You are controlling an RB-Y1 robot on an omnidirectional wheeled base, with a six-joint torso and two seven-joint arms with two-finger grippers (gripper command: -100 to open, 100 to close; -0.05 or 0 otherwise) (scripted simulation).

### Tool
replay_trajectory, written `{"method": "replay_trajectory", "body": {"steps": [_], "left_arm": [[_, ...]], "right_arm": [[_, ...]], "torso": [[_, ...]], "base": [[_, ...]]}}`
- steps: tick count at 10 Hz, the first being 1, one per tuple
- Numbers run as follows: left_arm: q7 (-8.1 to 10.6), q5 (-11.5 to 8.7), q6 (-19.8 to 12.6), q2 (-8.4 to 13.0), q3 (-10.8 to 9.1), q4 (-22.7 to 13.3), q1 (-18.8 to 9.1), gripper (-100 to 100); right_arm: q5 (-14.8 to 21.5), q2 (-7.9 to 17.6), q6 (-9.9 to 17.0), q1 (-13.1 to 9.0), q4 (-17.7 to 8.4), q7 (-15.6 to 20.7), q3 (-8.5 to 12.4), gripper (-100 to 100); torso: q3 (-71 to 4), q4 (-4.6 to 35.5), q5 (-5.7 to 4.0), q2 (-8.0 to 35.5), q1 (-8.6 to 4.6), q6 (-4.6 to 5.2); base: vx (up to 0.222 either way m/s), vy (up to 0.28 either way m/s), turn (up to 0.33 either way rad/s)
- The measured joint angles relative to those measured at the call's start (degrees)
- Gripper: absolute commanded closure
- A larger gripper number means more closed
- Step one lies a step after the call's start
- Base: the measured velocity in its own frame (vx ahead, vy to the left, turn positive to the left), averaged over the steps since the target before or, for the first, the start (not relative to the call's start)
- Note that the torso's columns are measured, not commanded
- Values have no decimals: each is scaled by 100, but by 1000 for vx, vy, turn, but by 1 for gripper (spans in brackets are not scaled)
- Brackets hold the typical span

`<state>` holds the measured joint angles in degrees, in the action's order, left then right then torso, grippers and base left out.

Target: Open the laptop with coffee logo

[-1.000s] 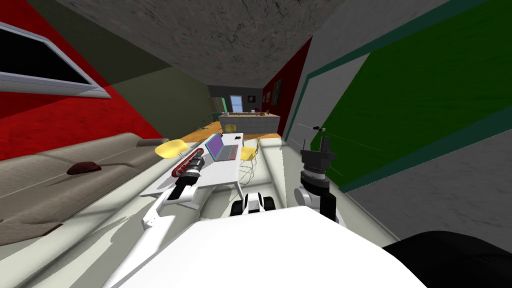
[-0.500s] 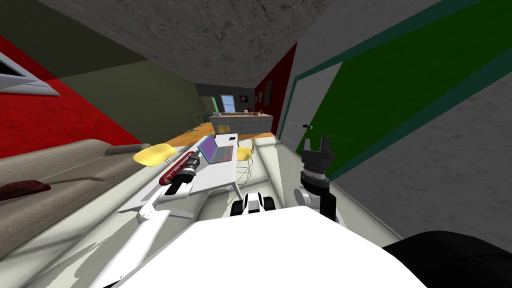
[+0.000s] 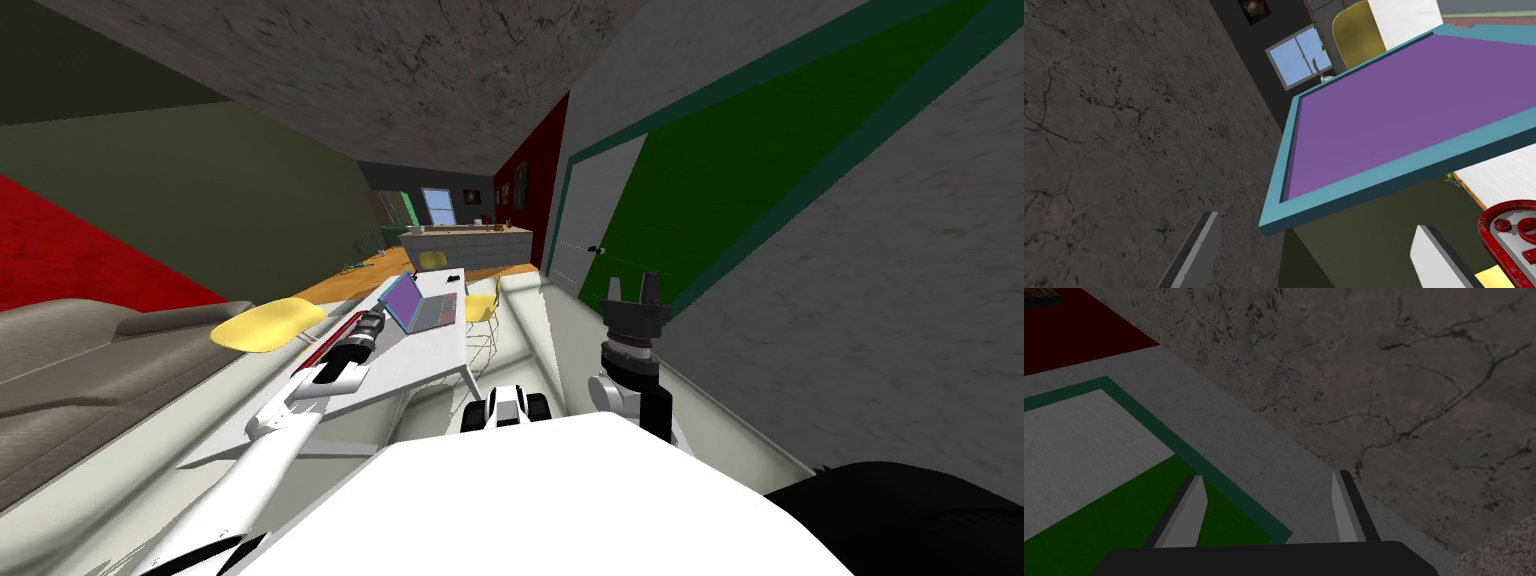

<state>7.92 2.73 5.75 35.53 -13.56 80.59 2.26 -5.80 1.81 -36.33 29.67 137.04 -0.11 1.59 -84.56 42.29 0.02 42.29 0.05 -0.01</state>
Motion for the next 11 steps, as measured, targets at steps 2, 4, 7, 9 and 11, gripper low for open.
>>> {"method": "replay_trajectory", "body": {"steps": [2, 4, 7, 9, 11], "left_arm": [[-10, 28, -66, 175, -60, -284, -112, -100], [-33, 58, -175, 266, -100, -462, -215, -100], [-79, 103, -201, 261, -210, -668, -322, -100], [-157, 158, -327, 204, -379, -728, -405, -100], [-208, 196, -353, 193, -542, -928, -523, -100]], "right_arm": [[0, 0, 0, 0, 0, 0, 0, 0], [0, 0, 0, 1, 0, 0, 0, 0], [0, 0, 0, 0, 0, 0, 0, 0], [0, 0, 0, 0, 0, 0, 0, 0], [0, 0, 0, 0, 0, 0, 0, 0]], "torso": [[-2, -1, -3, -3, -10, 1], [-3, -1, -2, -4, -8, 1], [4, 2, -1, 7, 0, 6], [3, 1, 1, 3, -1, -4], [-1, -1, -3, -1, -8, 3]], "base": [[-33, 30, -140], [-25, 23, -103], [-47, 38, -176], [-53, 38, -139], [-54, 31, -157]]}}
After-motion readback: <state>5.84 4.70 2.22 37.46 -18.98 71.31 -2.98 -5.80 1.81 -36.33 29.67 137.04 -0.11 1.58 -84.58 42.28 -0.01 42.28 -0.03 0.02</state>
